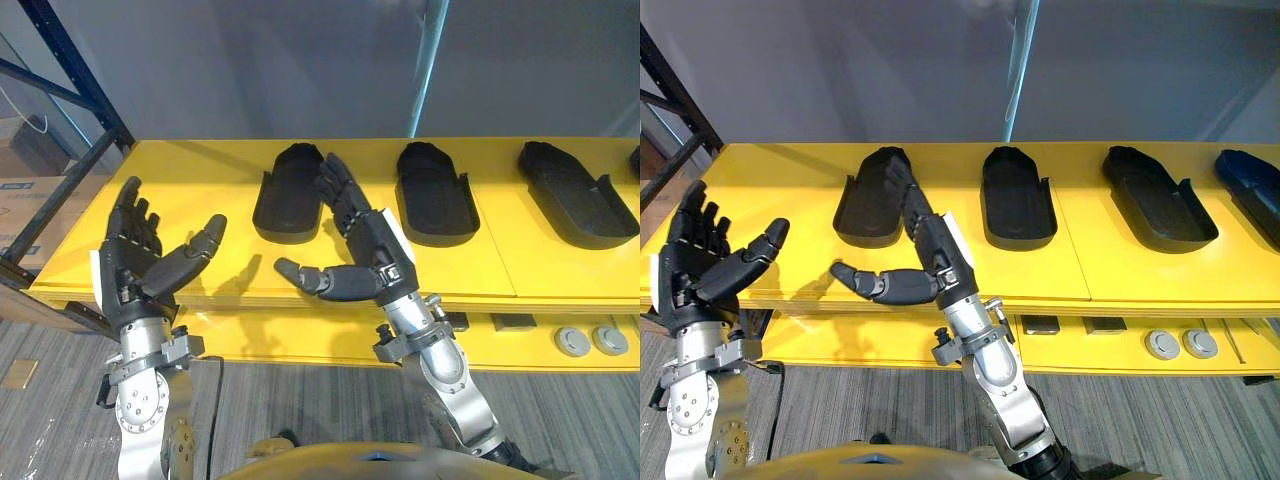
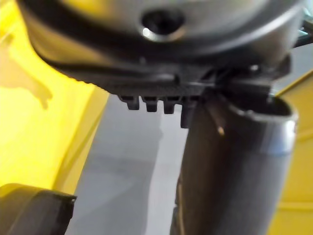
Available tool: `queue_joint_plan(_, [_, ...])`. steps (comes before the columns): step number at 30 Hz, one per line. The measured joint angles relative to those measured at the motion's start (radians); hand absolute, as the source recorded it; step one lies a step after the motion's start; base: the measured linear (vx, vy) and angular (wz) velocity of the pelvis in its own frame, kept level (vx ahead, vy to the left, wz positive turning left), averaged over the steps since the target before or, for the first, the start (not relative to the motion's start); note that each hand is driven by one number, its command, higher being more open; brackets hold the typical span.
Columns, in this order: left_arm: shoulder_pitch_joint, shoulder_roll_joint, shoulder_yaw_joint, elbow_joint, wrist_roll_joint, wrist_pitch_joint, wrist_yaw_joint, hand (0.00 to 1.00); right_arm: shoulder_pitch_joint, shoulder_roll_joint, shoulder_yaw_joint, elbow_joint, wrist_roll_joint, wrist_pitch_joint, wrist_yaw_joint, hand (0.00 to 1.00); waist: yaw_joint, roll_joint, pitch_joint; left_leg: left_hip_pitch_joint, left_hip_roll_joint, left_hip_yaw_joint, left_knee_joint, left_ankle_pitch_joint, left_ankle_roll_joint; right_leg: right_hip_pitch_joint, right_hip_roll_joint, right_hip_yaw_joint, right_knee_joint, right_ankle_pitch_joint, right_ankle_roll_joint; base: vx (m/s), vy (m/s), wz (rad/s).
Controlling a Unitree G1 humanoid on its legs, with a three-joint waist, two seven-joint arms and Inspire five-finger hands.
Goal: Walk over and take three plastic housings, then place them on the shelf
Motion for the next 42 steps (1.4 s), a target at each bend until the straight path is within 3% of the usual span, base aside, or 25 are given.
queue_joint_plan(7, [0.007, -0.001, -0.011, 0.064, -0.005, 0.012, 0.001, 1.00, 0.000, 0.000, -0.070, 0.062, -0.007, -0.013, -0.071, 1.00, 0.009, -0.004, -0.015, 0.000, -0.004, 0.009, -0.018, 0.011, 0.001, -0.011, -0.001, 0.000, 0.004, 0.001, 0.001, 0.01, 0.008, -0.01])
queue_joint_plan(15, [-0.006, 0.012, -0.039, 0.206, -0.007, 0.035, 0.013, 1.00, 0.017, 0.000, -0.100, 0.065, 0.033, -0.013, -0.030, 1.00, -0.001, -0.008, -0.021, -0.007, -0.001, 0.040, -0.018, 0.011, -0.002, -0.042, -0.002, 0.031, 0.010, 0.001, 0.001, 0.02, 0.010, -0.11])
queue_joint_plan(21, [-0.087, 0.034, -0.055, 0.279, -0.006, 0.022, 0.035, 1.00, 0.022, -0.014, -0.107, 0.067, 0.033, -0.022, 0.003, 1.00, -0.020, -0.007, -0.017, -0.064, -0.001, 0.059, -0.012, 0.015, 0.001, -0.115, -0.003, 0.059, 0.013, 0.015, -0.004, 0.01, 0.012, -0.11])
queue_joint_plan(30, [-0.203, 0.071, -0.053, 0.296, -0.007, -0.040, 0.043, 1.00, -0.063, -0.052, -0.129, 0.067, 0.032, -0.050, 0.059, 1.00, -0.039, 0.023, 0.056, -0.098, 0.005, 0.074, 0.011, 0.007, 0.007, -0.162, -0.004, 0.088, 0.027, 0.016, -0.008, 0.01, 0.002, -0.05])
queue_joint_plan(42, [-0.234, 0.073, -0.055, 0.364, -0.012, -0.039, -0.057, 1.00, -0.069, -0.054, -0.158, 0.066, 0.035, -0.049, 0.141, 1.00, -0.045, 0.040, 0.097, -0.086, 0.020, 0.095, 0.043, -0.007, 0.007, -0.164, -0.003, 0.111, 0.052, 0.007, -0.018, -0.02, 0.001, -0.06])
